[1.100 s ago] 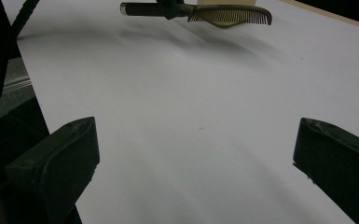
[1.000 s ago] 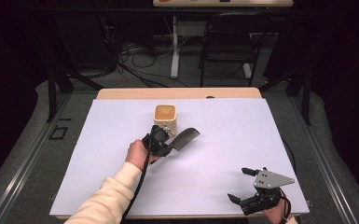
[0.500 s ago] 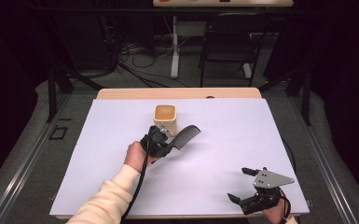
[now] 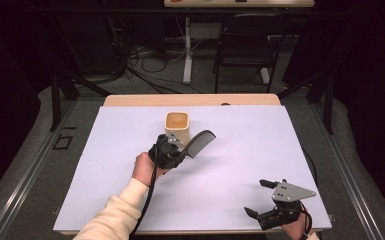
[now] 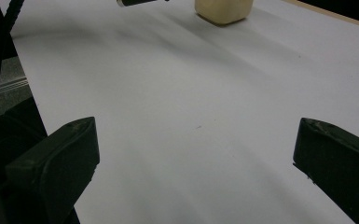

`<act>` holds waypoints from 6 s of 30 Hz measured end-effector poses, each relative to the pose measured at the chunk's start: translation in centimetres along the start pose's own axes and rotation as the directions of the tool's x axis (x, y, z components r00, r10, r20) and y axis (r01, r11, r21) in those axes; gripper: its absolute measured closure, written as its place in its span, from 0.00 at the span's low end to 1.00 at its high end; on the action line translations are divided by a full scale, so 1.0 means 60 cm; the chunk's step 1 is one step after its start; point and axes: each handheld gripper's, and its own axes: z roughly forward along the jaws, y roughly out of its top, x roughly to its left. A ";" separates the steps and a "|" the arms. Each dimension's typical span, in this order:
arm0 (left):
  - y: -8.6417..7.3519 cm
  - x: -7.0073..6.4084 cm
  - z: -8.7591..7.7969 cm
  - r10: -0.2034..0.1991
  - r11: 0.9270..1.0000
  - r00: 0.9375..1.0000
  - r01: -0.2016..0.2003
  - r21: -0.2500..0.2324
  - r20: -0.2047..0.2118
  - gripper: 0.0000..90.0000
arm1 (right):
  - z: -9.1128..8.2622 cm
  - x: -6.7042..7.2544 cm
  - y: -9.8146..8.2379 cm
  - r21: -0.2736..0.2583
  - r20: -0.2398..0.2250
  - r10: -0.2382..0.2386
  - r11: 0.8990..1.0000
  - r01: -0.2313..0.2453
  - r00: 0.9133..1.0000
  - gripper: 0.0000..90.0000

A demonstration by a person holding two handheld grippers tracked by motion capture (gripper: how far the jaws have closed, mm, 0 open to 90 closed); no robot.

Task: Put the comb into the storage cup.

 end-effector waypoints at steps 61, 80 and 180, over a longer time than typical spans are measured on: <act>-0.012 0.033 -0.067 -0.056 0.981 0.996 0.044 -0.190 -0.063 0.80 | -0.001 -0.001 0.000 0.000 -0.001 -0.001 1.000 0.001 1.000 0.00; 0.000 0.048 -0.090 -0.089 0.965 0.992 0.063 -0.255 -0.094 0.80 | -0.001 -0.001 0.000 0.001 0.002 0.001 1.000 -0.001 1.000 0.00; 0.077 0.107 -0.091 -0.216 0.841 0.963 0.100 -0.531 -0.162 0.80 | 0.002 -0.004 -0.002 0.009 0.014 0.025 1.000 -0.025 1.000 0.00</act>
